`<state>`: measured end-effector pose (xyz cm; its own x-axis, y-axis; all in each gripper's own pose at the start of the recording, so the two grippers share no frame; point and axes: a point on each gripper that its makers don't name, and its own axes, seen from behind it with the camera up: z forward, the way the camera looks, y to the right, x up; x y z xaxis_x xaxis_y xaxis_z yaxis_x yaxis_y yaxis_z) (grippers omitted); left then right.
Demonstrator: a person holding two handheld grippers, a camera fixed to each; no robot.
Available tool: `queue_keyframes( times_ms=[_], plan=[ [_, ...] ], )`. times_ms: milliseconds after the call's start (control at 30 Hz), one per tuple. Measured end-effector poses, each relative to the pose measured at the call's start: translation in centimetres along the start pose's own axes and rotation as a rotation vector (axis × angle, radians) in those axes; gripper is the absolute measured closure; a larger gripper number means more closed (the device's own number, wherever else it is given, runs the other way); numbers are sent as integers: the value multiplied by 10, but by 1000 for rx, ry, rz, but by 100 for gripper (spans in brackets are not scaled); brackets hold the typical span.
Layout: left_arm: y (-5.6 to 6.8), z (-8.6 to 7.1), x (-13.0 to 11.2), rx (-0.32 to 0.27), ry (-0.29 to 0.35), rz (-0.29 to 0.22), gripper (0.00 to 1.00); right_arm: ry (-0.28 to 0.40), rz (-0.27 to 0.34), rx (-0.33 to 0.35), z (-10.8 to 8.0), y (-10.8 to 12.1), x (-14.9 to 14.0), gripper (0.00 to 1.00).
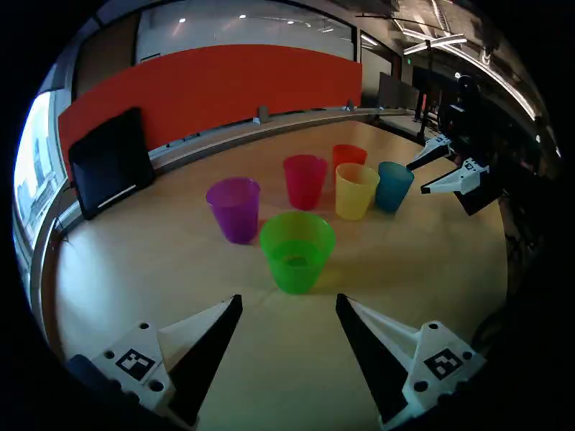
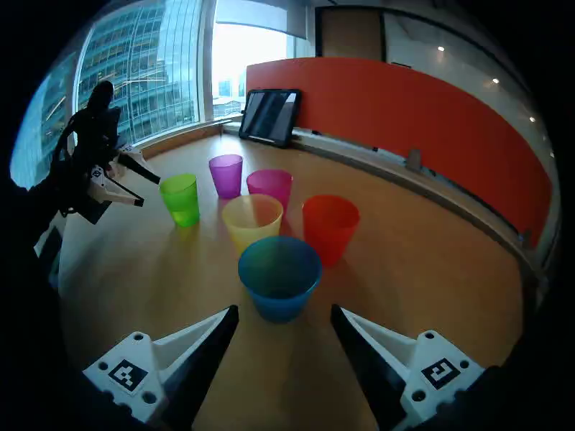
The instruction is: Pour water
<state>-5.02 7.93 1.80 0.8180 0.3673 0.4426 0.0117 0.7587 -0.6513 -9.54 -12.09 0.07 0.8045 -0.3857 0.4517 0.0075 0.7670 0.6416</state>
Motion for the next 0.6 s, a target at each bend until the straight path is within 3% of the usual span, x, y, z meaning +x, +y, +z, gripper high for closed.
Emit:
queue_keyframes(
  times_ms=[367,600],
  plan=[
    [-4,-22,-3,63,41,-11,3,40,22,-43,-22,-1,0,1],
    [-12,-38,5,137,116,-30,3,85,40,-92,-37,5,4,1]
  ],
)
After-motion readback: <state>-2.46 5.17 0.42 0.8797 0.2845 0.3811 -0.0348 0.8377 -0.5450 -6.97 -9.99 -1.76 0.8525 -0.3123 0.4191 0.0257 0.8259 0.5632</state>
